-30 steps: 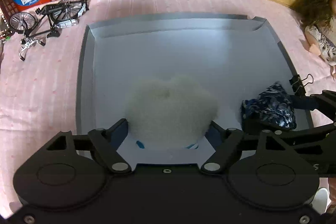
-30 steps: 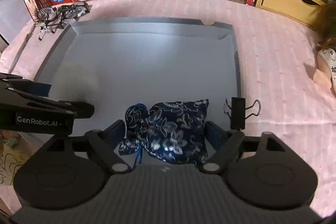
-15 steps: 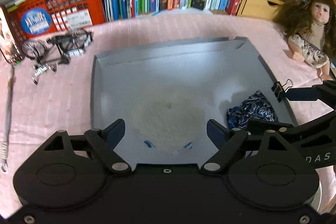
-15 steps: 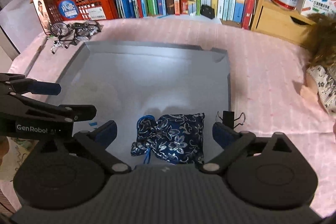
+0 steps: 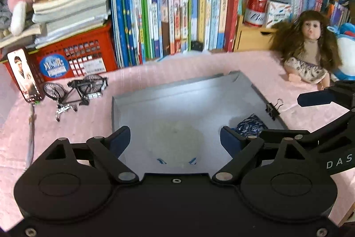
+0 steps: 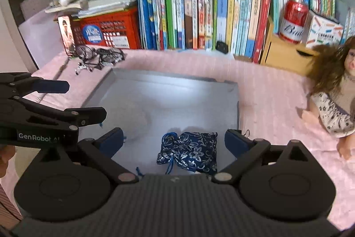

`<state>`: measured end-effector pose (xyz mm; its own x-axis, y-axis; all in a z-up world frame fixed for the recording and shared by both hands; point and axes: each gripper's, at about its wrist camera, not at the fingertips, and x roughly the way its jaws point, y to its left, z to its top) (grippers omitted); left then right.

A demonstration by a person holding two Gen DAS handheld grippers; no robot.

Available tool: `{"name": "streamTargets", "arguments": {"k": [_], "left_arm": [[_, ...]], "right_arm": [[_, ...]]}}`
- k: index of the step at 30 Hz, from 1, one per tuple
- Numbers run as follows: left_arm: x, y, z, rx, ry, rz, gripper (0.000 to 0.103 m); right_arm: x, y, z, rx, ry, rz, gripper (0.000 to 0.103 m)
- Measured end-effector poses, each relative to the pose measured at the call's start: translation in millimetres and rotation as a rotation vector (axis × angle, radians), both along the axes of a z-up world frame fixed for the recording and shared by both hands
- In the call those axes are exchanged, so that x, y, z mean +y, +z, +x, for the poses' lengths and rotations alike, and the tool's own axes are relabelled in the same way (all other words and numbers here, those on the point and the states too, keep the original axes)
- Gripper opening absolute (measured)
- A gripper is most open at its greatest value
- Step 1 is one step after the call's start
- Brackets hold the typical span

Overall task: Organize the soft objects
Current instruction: 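Move the left tool to the gold sequin bow while the right tool moves to the blue mask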

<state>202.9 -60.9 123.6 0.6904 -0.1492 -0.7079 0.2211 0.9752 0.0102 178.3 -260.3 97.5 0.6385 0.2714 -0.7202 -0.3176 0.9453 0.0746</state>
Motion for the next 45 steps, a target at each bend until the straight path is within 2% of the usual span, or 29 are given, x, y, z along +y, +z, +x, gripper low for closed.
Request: {"name": "streamTargets", "arguments": {"k": [8,16,26,36,40,45], "left_arm": [[4,11,-39,-0.082,-0.013,-0.018,0.090],[7,9,-73,-0.115,-0.015,-0.057,0.090],[7,6,-106,-0.167,-0.026,-0.041,0.090],[2,-1,-154,-0.245,-0.042,-0.037,0.090],[0,-8,-168,-0.256,-0.046,-0.060,0.095],[-1,-17,-178,-0.249,-0.055,-0.086,0.095]], "right_arm": [[4,16,-38,-0.107,0.024,-0.006,0.102],[6,23,-73,-0.189,0.036,-0.021,0.102],[5,18,-103,-0.224,0.034,-0.023,0.102],[2,9,-148,-0.278,0.030,-0.033,0.102],[-1,4,-166,-0.324,0.009,-0.046,0.103],[-4,-3,-183,-0.383,-0.004,-0.068,0.103]]}}
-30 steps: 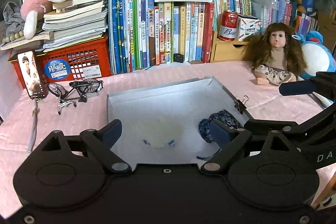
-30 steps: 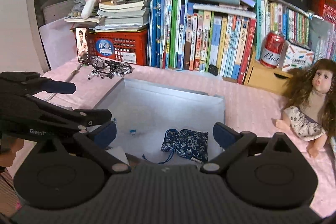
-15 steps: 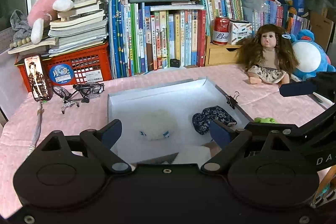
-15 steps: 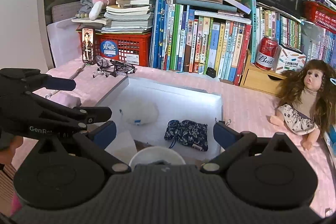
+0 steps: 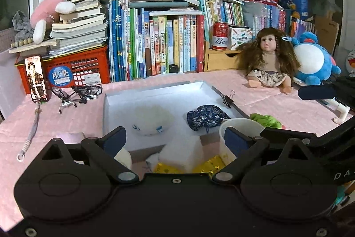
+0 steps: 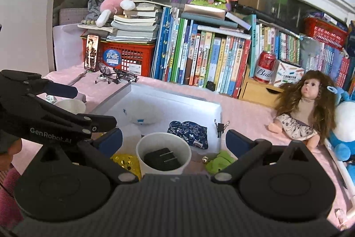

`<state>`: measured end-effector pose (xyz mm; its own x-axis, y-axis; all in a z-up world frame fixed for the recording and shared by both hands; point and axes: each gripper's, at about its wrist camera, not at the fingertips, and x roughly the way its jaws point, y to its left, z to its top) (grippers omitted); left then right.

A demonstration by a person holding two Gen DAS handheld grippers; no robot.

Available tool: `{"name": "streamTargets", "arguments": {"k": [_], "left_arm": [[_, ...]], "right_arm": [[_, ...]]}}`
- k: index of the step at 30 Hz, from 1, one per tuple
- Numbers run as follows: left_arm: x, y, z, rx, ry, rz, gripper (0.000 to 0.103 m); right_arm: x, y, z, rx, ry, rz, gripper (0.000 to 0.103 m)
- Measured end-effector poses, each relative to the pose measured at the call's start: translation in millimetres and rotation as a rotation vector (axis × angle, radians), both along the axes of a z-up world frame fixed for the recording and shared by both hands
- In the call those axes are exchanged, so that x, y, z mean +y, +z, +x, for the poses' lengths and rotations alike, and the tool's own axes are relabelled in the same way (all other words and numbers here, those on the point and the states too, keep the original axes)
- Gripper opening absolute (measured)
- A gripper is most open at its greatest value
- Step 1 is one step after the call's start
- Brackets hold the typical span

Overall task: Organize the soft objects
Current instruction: 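Move the left tool to the gold sequin bow while the right tool moves to the blue mask, then grasp the gold sequin bow with the left tool while the right tool grasps the blue face mask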

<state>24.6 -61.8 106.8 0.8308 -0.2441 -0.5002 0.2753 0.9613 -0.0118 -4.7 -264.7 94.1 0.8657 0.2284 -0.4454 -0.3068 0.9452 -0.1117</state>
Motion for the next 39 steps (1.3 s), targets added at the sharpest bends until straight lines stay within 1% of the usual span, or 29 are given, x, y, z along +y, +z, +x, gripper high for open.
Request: {"name": "streamTargets", "arguments": {"k": [3,5,9,20,23,27,33,35,37,39], "left_arm": [[-1,-5,-7,-0.018,-0.002,0.003,0.097],[-2,-9,-11,-0.037,0.005,0.013,0.100],[-2,-20,-15,-0.052,0.008,0.012,0.101],[2,-55,-17,0.038,0.005,-0.026,0.101],[3,-61,-21,0.047,-0.010,-0.042,0.101],[3,-66,-26,0.040,-0.011,-0.042,0.099],[4,-72,-30,0.054,-0.018,-0.028,0.085],[4,-75,-32,0.061,-0.020,-0.018,0.073],[3,-79,-32,0.070,-0.017,-0.011,0.067],[2,-81,-31,0.075,-0.012,-0.009,0.065]], "right_arm": [[-3,-5,-5,-0.012,-0.001,0.012,0.103],[-5,-10,-7,-0.016,0.000,0.022,0.103],[-9,-20,-11,-0.023,-0.015,0.032,0.103],[-31,-45,-20,-0.026,-0.095,0.093,0.103],[-37,-50,-22,-0.021,-0.118,0.112,0.103],[-46,-56,-24,-0.005,-0.148,0.132,0.103],[-57,-67,-27,0.036,-0.181,0.137,0.099],[-59,-72,-28,0.053,-0.198,0.129,0.096],[-62,-77,-29,0.072,-0.218,0.120,0.094],[-64,-81,-28,0.089,-0.238,0.111,0.092]]}}
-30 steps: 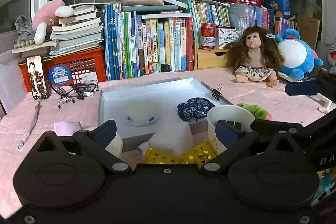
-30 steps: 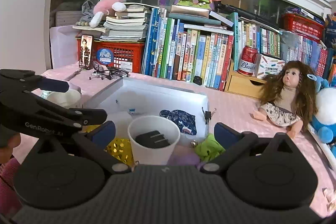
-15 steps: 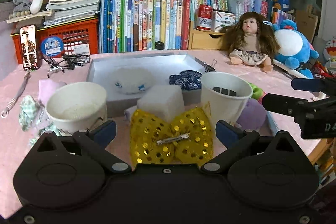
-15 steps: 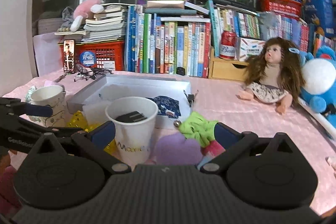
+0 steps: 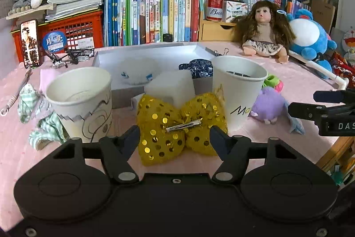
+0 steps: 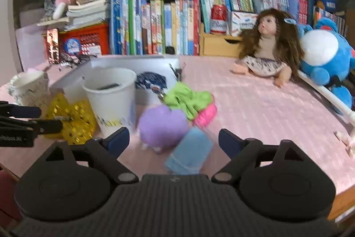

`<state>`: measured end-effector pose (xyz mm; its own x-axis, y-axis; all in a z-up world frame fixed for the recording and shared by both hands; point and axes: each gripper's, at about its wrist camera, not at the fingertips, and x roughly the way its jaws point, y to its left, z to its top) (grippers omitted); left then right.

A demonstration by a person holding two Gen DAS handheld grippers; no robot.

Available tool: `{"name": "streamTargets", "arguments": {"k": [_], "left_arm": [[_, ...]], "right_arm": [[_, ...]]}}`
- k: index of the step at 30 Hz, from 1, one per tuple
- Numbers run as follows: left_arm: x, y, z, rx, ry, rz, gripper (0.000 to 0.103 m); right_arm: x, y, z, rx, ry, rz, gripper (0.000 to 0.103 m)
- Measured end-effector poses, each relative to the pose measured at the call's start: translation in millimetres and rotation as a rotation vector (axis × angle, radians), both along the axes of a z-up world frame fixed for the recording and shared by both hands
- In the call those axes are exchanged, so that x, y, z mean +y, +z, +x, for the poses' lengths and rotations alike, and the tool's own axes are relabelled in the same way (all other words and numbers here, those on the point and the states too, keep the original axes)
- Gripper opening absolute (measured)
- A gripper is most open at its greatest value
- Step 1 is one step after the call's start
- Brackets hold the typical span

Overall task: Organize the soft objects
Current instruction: 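Grasp the gold sequin bow with the left tool while the right tool grasps the blue face mask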

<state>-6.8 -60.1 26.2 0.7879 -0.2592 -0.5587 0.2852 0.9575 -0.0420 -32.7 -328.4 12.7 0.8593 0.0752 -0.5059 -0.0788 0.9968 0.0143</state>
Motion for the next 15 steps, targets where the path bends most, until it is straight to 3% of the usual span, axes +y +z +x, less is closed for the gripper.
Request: {"name": "streamTargets", "arguments": {"k": [6,10,15], "left_arm": [[-6,-5,3,-0.014,0.024,0.031,0.067],[-11,-11,5,-0.019,0.040,0.029,0.087],[-16,-16,9,-0.011,0.042,0.009,0.090]], "right_arm": [[-1,-11,2,0.039,-0.025,-0.007,0.087],[2,-17,5,0.053,-0.026,-0.016,0.085],[2,-23,7,0.070,-0.047,-0.021,0.081]]}}
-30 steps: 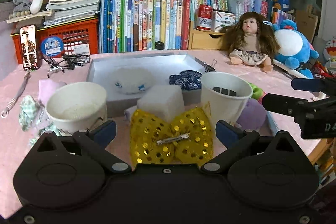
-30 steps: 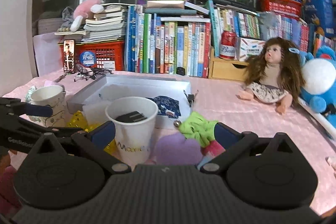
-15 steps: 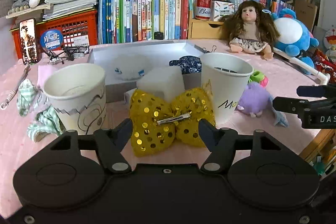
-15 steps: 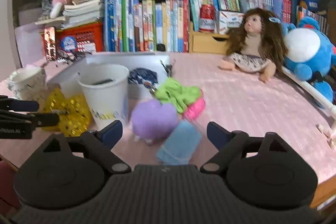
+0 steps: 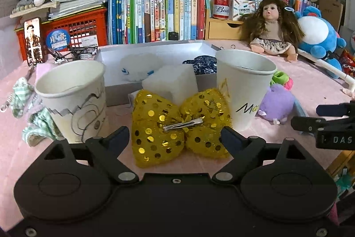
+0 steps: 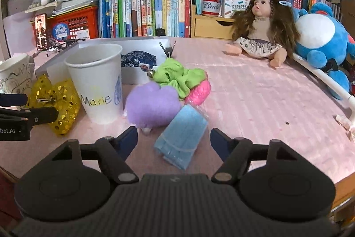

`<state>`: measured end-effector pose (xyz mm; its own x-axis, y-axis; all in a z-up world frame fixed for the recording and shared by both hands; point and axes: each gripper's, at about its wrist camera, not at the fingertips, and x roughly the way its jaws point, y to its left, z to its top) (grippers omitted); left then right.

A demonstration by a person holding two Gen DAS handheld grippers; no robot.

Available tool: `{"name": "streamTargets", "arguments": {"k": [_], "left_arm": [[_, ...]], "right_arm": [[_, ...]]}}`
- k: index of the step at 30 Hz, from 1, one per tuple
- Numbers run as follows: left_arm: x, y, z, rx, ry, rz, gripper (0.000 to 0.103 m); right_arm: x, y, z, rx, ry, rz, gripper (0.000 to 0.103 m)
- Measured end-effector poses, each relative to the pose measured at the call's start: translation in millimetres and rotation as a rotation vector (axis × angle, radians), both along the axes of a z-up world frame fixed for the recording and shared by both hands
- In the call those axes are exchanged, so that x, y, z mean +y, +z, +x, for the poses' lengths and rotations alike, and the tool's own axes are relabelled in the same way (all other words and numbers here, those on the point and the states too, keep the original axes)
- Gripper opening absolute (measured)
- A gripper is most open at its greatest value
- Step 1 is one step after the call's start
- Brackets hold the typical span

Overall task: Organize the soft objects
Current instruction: 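Grasp the gold sequin bow with the left tool while the right tool grasps the blue face mask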

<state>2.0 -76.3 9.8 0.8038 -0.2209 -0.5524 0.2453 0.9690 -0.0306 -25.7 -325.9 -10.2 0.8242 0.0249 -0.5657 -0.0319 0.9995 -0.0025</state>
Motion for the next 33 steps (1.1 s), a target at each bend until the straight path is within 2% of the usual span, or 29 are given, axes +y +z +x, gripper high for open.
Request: {"name": "streamTargets", "arguments": {"k": [3,8,15,20,33], "left_arm": [[-3,-1,1,0.006,0.004,-0.035,0.097],[-11,-6,2,-0.016,0.043,-0.035,0.103],[-28,-16,6,-0.042,0.078,0.034,0.103],[-37,-22,10,-0.043,0.085,0.080,0.103],[-39,-24,11,-0.039,0.087,0.088,0.103]], "right_arm": [[-3,-2,1,0.009,-0.014,0.010,0.080],[-5,-6,1,0.021,-0.027,0.029,0.078],[-2,-10,3,0.027,-0.034,0.033,0.074],[-3,-11,4,0.022,-0.040,0.048,0.066],[-3,-13,8,0.003,-0.061,0.067,0.058]]}}
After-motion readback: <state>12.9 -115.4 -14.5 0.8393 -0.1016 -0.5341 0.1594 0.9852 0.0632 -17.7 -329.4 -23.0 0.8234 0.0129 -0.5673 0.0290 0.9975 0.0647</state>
